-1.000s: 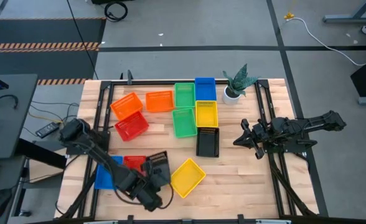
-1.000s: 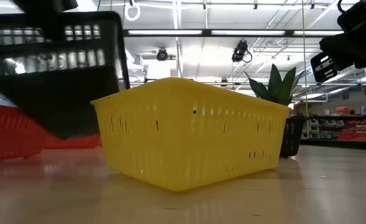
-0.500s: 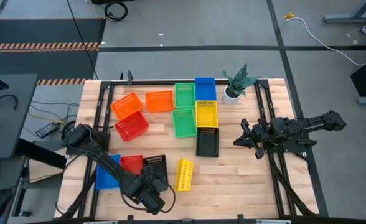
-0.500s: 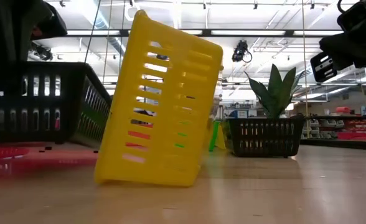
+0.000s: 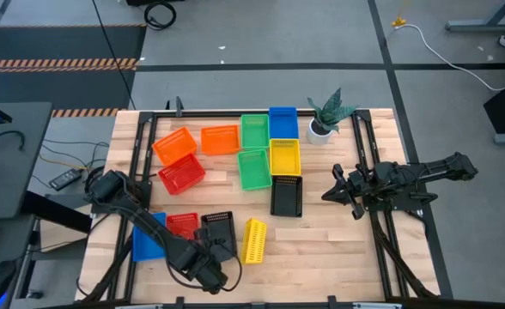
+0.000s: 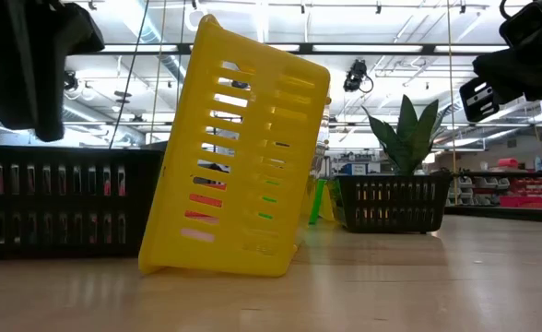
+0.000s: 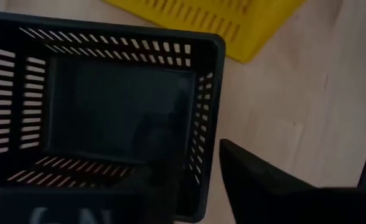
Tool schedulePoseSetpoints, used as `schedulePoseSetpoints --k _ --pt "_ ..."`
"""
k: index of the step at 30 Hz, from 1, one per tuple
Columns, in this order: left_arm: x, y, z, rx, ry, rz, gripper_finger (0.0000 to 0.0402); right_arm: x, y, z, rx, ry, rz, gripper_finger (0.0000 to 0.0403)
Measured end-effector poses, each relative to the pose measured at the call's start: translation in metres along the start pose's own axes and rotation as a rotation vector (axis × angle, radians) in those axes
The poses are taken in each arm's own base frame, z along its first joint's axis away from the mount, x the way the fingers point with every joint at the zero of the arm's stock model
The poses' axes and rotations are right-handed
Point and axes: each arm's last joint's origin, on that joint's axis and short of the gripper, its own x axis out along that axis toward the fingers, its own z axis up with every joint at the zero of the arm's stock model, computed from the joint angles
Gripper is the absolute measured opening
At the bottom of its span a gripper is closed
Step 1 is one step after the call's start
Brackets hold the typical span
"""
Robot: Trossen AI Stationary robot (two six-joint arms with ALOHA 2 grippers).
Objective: Stack baskets by color
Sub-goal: Adjust the bottom yellow bin
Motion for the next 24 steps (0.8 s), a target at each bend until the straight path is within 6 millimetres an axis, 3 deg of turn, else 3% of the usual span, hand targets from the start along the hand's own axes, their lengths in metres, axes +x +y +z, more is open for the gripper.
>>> schedulePoseSetpoints --k 5,9,12,19,24 --pt "-0.007 0.006 0.006 -0.071 -0.022 0.006 0.0162 0.0 0.0 0.0 0.0 0.0 0.001 0.0029" --pt "-0.019 0.015 0.02 -0.163 -0.201 0.085 0.016 0.0 0.0 0.0 -0.001 -0.002 0.001 0.0029" --pt "-0.016 0.024 0.037 -0.226 -0.288 0.106 0.0138 0.0 0.0 0.001 -0.001 -0.007 0.002 0.0029" --pt "0.018 0.04 0.072 -0.206 -0.282 -0.024 0.0062 0.0 0.0 0.001 -0.001 -0.007 0.001 0.0029" --pt "0.022 0.046 0.073 -0.193 -0.178 -0.067 0.0023 0.0 0.0 0.0 0.0 0.001 0.003 0.0029"
